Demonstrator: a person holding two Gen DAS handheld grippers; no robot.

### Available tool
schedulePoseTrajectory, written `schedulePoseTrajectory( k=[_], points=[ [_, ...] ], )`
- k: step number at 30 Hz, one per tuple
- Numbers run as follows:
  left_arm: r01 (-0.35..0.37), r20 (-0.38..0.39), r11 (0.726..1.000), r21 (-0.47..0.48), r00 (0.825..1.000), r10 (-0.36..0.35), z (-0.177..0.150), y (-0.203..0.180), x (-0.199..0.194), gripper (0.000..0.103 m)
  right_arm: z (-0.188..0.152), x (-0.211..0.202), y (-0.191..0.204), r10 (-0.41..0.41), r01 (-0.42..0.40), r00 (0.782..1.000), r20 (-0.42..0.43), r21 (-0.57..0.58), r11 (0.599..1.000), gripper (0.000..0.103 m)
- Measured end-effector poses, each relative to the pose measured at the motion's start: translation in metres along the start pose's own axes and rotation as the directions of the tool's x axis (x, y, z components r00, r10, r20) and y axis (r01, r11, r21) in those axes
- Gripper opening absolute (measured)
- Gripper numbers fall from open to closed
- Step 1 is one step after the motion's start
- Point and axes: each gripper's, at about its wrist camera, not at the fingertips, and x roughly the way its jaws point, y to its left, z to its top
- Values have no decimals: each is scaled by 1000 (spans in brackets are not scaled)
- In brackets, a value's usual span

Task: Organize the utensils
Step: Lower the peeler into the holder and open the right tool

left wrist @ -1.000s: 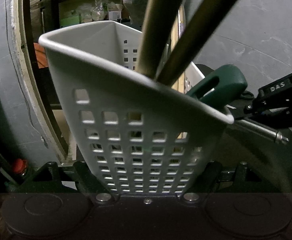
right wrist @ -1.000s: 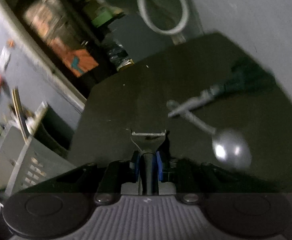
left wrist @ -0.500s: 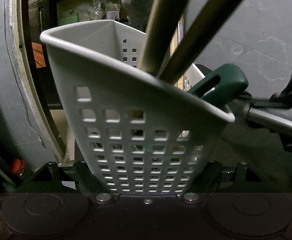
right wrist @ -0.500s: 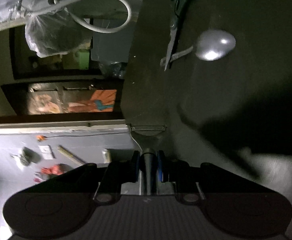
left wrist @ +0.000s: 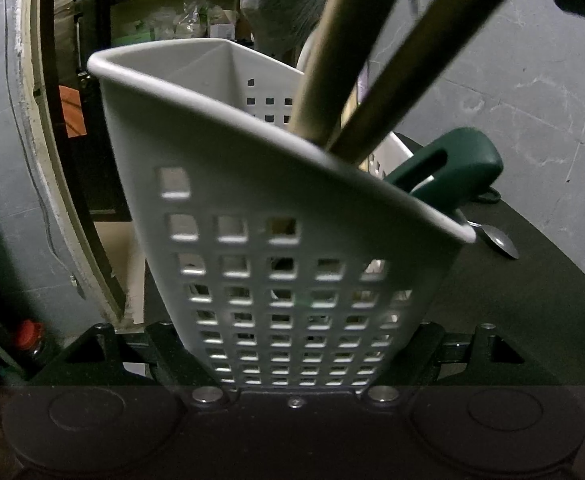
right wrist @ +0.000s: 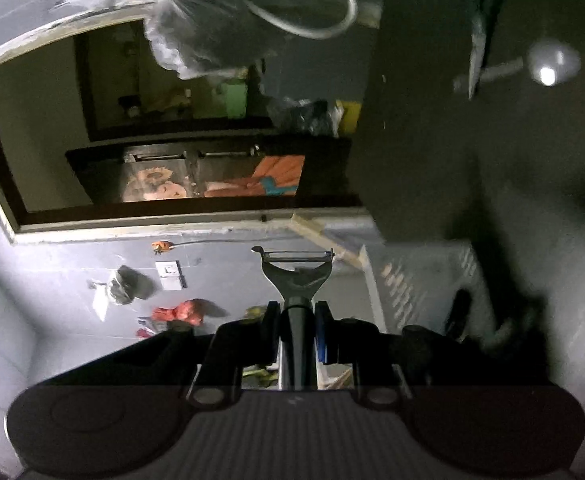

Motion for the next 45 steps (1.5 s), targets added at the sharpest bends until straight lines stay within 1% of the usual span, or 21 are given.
schedulePoseTrajectory(
  k=[3, 7, 11, 13, 18, 21, 25, 27, 31, 34, 36, 37, 42, 45],
  points=[
    [5, 3, 1000, -2, 1000, -5, -3, 3, -1, 81, -8, 10, 2, -32, 33, 999, -9, 102, 994, 20],
    [8, 6, 1000, -4, 1000, -8, -4, 5, -2, 81, -20, 28, 4, -67, 69, 998, -16, 178, 982, 20],
    [9, 7, 1000, -6, 1000, -9, -6, 6, -1, 81, -31, 39, -7, -145, 134, 989, 17, 286, 949, 20],
    [8, 8, 1000, -9, 1000, -8, -7, 8, -1, 80, -35, 44, -9, -168, 150, 985, 32, 310, 939, 20],
    [9, 10, 1000, -15, 1000, -8, -8, 9, -2, 80, -40, 59, -12, -194, 159, 979, 59, 376, 913, 20],
    [6, 10, 1000, -16, 1000, -6, -9, 9, -2, 80, -43, 64, -15, -232, 187, 971, 65, 400, 897, 20],
    [5, 11, 1000, -19, 1000, -4, -9, 11, -2, 80, -44, 70, -17, -261, 217, 964, 53, 411, 885, 20],
    [5, 11, 1000, -19, 1000, -5, -9, 10, -2, 80, -44, 73, -20, -260, 220, 965, 39, 422, 880, 20],
    [4, 11, 1000, -18, 1000, -4, -8, 9, -2, 80, -45, 79, -23, -281, 244, 959, 24, 431, 869, 21],
    [4, 10, 1000, -19, 1000, -4, -8, 9, -2, 80, -45, 81, -24, -296, 255, 955, 24, 444, 859, 24],
    [4, 11, 1000, -19, 1000, -4, -8, 9, -2, 80, -44, 82, -24, -305, 261, 952, 26, 450, 854, 40],
    [4, 11, 1000, -19, 1000, -4, -8, 9, -2, 80, -44, 82, -22, -310, 265, 950, 29, 447, 854, 46],
    [3, 11, 1000, -19, 1000, -3, -8, 7, -3, 80, -41, 83, -18, -295, 252, 955, 33, 436, 864, 51],
    [6, 10, 1000, -17, 1000, -5, -8, 6, -4, 80, -40, 84, -17, -281, 240, 959, 28, 438, 866, 53]
  ],
)
